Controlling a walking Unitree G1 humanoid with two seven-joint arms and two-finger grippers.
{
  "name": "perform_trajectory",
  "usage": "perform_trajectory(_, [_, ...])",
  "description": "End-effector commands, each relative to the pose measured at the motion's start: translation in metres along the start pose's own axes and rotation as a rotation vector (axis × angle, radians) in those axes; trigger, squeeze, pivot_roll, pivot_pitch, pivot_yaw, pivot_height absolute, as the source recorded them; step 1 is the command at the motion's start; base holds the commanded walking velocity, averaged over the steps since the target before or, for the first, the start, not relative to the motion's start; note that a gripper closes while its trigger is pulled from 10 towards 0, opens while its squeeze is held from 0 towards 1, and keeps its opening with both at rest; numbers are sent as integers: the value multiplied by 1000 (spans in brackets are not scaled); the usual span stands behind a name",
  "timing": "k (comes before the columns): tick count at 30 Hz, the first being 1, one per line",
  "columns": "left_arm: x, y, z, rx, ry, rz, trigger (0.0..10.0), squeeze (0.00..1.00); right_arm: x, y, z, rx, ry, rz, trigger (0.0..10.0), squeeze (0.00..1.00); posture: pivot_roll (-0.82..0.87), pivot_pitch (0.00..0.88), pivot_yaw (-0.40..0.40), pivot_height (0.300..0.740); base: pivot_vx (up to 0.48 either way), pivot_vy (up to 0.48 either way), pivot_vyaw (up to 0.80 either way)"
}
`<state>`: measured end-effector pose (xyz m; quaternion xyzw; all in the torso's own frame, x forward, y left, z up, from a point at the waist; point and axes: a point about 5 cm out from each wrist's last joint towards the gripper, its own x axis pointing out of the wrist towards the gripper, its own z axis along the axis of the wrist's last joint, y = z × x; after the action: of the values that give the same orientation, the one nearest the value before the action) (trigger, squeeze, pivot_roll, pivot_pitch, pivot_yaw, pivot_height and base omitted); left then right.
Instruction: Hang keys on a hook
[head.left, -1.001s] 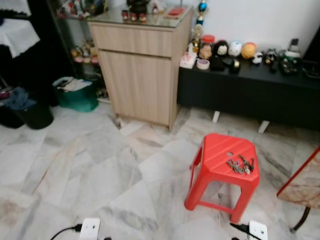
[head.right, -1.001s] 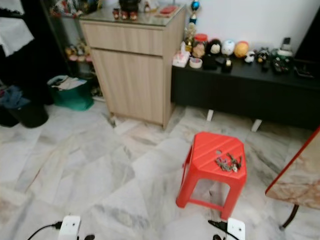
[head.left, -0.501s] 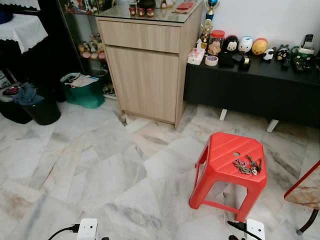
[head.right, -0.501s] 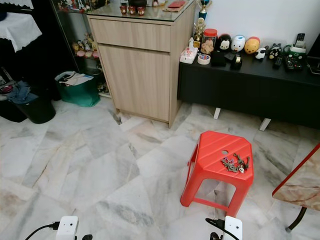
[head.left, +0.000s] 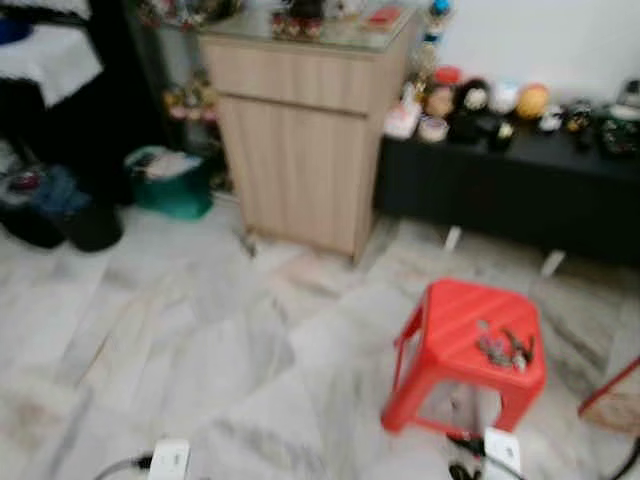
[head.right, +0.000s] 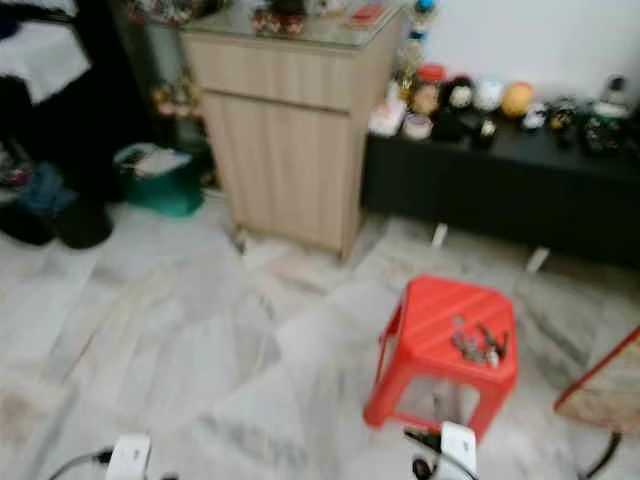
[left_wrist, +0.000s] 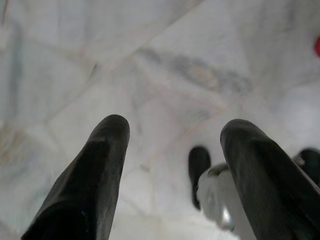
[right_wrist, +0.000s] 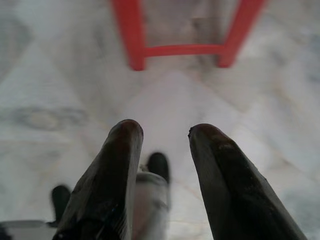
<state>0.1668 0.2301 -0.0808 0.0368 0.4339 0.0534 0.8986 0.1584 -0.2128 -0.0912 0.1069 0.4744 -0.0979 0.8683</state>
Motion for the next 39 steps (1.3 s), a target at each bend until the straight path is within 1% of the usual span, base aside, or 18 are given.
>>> perform_trajectory(1, [0,-5,-3,2,16,-19,10000,0,-1,-4,1,3,-3,-11,10000,0,74,0,-15,740,296,0,0])
perform_trajectory(4, [0,-5,-2,8,15,-23,10000,0,-1,-3,1,18,-14,-10,10000,0,71,0,-12,740,296,0,0])
perform_trajectory(16, [1,-6,-1,5,11,-25,10000,0,0,-3,1,11,-8,-10,10000,0,72,0,-17,740,297,0,0])
perform_trajectory(19, [0,-7,-1,6,11,-28,10000,0,0,-3,1,10,-3,-9,10000,0,72,0,-17,740,300,0,-456])
perform_trajectory(26, [0,-7,-1,5,11,-27,10000,0,0,-3,1,6,-2,-7,10000,0,72,0,-19,740,298,0,-775])
perform_trajectory(28, [0,-7,-1,2,8,-27,10000,0,0,-3,2,10,-6,-10,10000,0,72,0,-20,740,281,0,0])
perform_trajectory(39, [0,-7,-2,-6,4,-24,10000,0,0,-3,3,17,-20,-10,10000,0,72,0,-23,740,0,0,0])
